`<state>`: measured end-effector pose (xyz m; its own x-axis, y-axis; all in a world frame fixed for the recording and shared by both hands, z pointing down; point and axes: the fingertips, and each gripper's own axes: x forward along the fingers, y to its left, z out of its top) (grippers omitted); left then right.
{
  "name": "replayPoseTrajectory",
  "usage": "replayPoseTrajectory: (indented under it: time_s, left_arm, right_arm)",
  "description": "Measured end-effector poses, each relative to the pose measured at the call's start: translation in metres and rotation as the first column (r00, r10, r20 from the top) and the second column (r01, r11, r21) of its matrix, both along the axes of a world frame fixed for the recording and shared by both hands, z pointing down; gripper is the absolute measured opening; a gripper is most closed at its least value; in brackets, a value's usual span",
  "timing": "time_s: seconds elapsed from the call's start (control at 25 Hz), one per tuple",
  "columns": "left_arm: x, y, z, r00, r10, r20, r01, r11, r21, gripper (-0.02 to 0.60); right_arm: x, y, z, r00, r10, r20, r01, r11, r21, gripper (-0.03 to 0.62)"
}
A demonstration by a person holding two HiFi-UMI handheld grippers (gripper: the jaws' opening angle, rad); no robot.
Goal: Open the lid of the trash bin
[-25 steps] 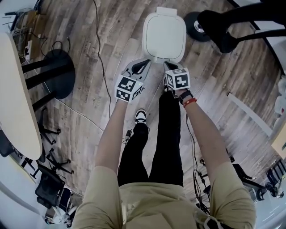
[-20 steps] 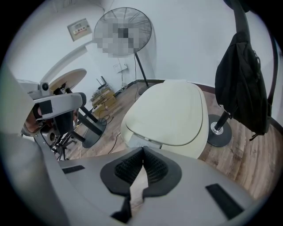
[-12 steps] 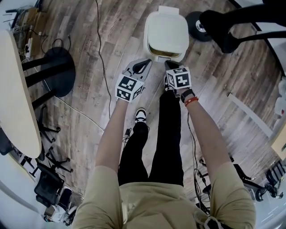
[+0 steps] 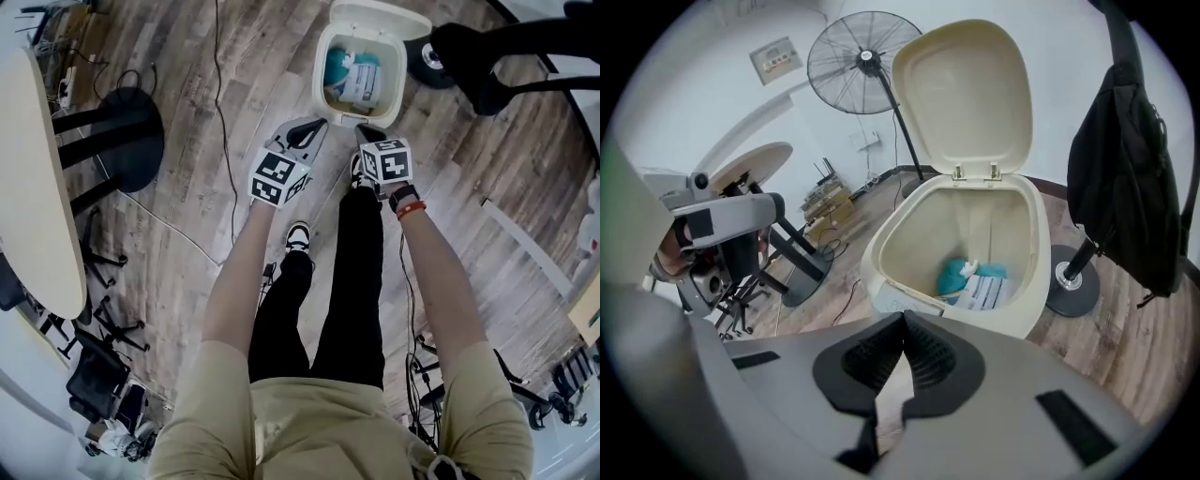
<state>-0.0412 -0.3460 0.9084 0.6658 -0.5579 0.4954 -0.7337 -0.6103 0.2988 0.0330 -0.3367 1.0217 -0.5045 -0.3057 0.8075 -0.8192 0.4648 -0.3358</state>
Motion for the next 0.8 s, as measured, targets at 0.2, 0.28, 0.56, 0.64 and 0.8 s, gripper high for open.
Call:
replayPoseTrajectory:
  time_s: [0.2, 0.28, 0.56, 0.64, 0.8]
  left_arm:
    - [0.001, 0.0, -0.002, 1.0, 0.023, 0.021, -0.024, 1.0, 0.006, 0.025]
    - [0.001, -0.002, -0.007, 1.0, 0.021, 0.018, -0.021, 1.0, 0.006, 0.025]
    - [0.005, 0.001, -0.046, 0.999, 0.046, 0.028, -0.046, 0.999, 0.0, 0.025]
    - [0.006, 0.004, -0.062, 0.998, 0.051, 0.038, -0.051, 0.999, -0.004, 0.025]
    - [0.004, 0.009, -0.1, 0.998, 0.041, 0.041, -0.04, 0.999, -0.002, 0.025]
  right_arm:
    - [-0.001, -0.002, -0.004, 1.0, 0.018, 0.025, -0.018, 1.0, 0.006, 0.015]
    - [-0.005, 0.0, -0.011, 0.996, 0.042, 0.084, -0.041, 0.999, -0.019, 0.014]
    - [0.007, -0.003, -0.065, 0.988, 0.103, 0.116, -0.107, 0.994, 0.035, 0.014]
    - [0.013, -0.004, -0.087, 0.989, 0.112, 0.093, -0.118, 0.992, 0.054, 0.014]
    - [0.015, -0.003, -0.135, 0.994, 0.097, 0.051, -0.103, 0.989, 0.111, 0.014]
